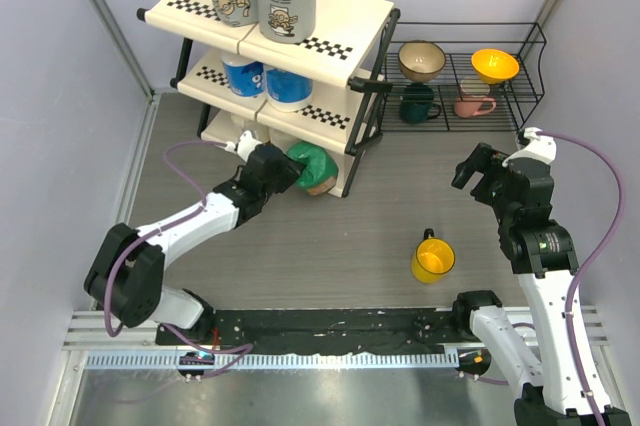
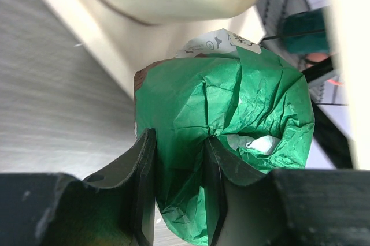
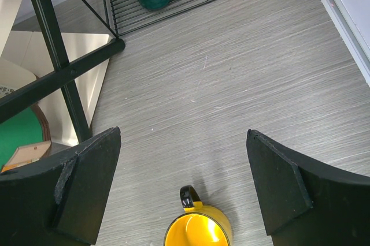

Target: Place and organize the paper towels onto the shelf

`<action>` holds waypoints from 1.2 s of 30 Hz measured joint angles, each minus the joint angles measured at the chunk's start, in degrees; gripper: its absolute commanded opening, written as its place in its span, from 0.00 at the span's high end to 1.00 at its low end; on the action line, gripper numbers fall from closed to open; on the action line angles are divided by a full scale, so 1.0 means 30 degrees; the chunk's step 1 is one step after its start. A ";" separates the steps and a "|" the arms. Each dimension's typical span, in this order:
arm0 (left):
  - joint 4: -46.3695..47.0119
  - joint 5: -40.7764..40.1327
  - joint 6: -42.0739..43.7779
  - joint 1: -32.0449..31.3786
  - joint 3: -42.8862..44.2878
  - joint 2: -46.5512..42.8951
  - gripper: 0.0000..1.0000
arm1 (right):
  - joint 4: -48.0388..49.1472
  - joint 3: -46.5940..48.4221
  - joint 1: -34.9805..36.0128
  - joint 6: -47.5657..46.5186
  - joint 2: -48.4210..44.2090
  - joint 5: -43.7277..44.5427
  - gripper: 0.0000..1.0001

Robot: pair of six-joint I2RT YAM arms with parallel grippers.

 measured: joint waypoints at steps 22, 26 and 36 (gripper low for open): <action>0.4612 -0.0561 -0.0947 0.0000 0.0721 0.2725 0.73 | -0.0015 0.0000 0.0000 0.0000 -0.0044 0.0000 0.05; 0.5362 -0.0721 -0.1326 0.0000 0.0729 0.3606 0.65 | -0.0044 0.0000 0.0000 0.0000 -0.0044 0.0000 0.05; 0.5850 -0.1311 -0.1756 0.0000 0.0852 0.4167 0.35 | -0.0160 0.0000 0.0000 0.0000 -0.0036 0.0000 0.05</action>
